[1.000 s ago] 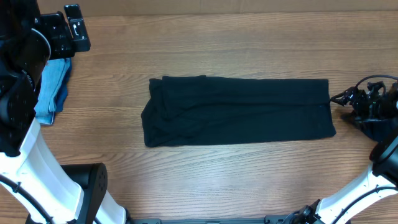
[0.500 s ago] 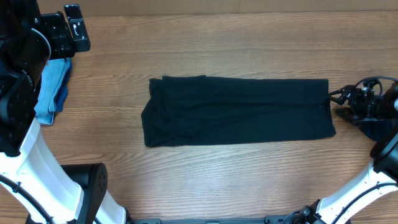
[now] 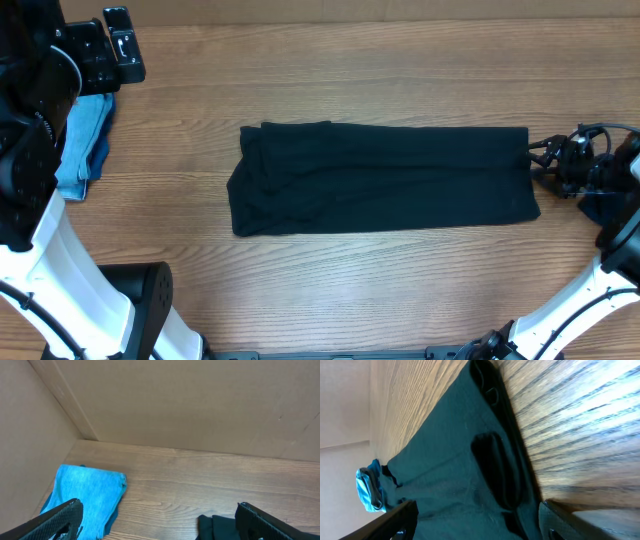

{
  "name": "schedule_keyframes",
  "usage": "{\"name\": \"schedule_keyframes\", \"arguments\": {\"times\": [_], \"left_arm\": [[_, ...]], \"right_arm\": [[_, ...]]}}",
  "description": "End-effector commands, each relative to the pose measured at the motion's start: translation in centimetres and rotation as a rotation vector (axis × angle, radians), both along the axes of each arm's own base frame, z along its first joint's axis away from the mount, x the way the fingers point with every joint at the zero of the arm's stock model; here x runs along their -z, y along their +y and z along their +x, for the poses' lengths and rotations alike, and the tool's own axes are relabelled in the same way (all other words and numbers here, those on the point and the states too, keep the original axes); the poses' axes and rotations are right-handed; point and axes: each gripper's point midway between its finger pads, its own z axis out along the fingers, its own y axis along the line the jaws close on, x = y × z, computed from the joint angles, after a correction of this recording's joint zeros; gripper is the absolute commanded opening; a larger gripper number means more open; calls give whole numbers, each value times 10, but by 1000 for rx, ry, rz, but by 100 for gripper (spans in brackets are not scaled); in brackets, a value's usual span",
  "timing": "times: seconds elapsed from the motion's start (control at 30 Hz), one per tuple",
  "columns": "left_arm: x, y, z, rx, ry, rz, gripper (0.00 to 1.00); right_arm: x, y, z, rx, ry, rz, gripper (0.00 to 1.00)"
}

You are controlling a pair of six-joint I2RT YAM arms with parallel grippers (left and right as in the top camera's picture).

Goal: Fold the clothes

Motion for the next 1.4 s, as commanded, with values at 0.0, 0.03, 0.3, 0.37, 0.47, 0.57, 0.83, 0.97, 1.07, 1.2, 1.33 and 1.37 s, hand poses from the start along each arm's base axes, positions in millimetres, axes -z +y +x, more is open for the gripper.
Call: {"name": "schedule_keyframes", "arguments": {"times": [0.0,0.03,0.3,0.37,0.47,0.57,0.83,0.97,1.07,1.2,1.33,1.37], "left_arm": [[-1,2,0,-14,-3,0,100],[-1,2,0,-14,-3,0,100],[-1,2,0,-14,-3,0,100],[-1,2,0,-14,-3,0,100],[-1,2,0,-14,-3,0,100],[-1,2,0,-14,-3,0,100],[-1,2,0,-14,-3,0,100],[-1,2,0,-14,-3,0,100],[-1,2,0,-14,-3,0,100],[-1,2,0,-14,-3,0,100],[-1,2,0,-14,-3,0,100],[-1,2,0,-14,-3,0,100]], "right_arm": [[59,17,-32,-59,181,-24,82],[60,19,-34,-61,185,-21,82],[63,25,-33,-71,203,-31,80],[65,24,-34,-60,220,-36,80],[64,25,-35,-63,226,-31,80],[65,25,-35,-63,230,-36,75],[76,15,-42,4,341,-86,68],[75,23,-37,-21,331,-90,71],[76,38,-33,-87,313,-110,73],[84,50,-34,-152,360,-197,72],[88,53,-36,-149,407,-240,68],[88,53,-36,-148,408,-240,67]]}}
